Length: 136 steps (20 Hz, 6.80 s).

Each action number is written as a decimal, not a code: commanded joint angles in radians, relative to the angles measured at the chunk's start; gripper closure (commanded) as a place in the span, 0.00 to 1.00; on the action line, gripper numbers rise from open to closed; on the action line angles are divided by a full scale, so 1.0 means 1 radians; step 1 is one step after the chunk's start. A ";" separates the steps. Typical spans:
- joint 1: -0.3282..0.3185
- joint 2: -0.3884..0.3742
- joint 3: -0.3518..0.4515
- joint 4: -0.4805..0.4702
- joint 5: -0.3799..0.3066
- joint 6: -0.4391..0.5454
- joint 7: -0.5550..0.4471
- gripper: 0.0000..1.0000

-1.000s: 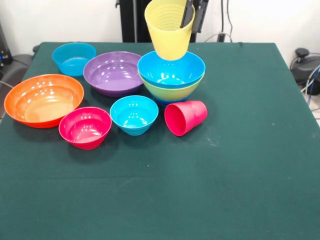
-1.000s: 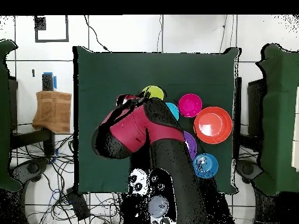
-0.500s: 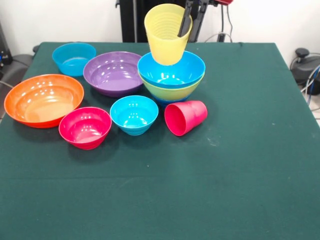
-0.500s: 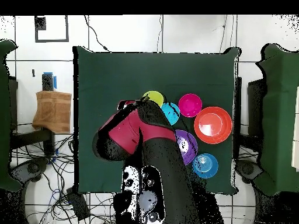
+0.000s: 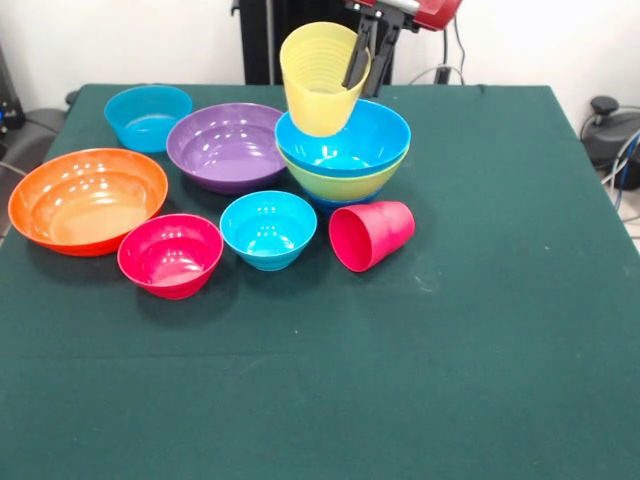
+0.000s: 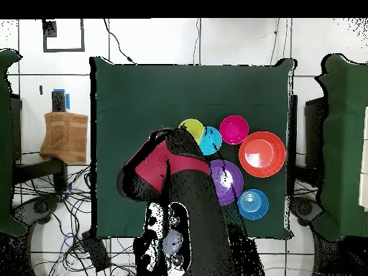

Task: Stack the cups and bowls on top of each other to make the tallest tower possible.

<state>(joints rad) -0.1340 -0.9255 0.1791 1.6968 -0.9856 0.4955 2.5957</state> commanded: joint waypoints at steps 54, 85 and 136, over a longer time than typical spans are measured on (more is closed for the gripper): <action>0.113 0.180 -0.086 -0.090 0.026 -0.089 0.061 1.00; -0.022 0.044 0.027 -0.100 0.253 0.041 -0.227 1.00; 0.257 0.131 -0.403 0.002 0.256 -0.559 -0.010 1.00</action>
<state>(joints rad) 0.1494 -0.7487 -0.3817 1.6486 -0.7060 -0.1935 2.5959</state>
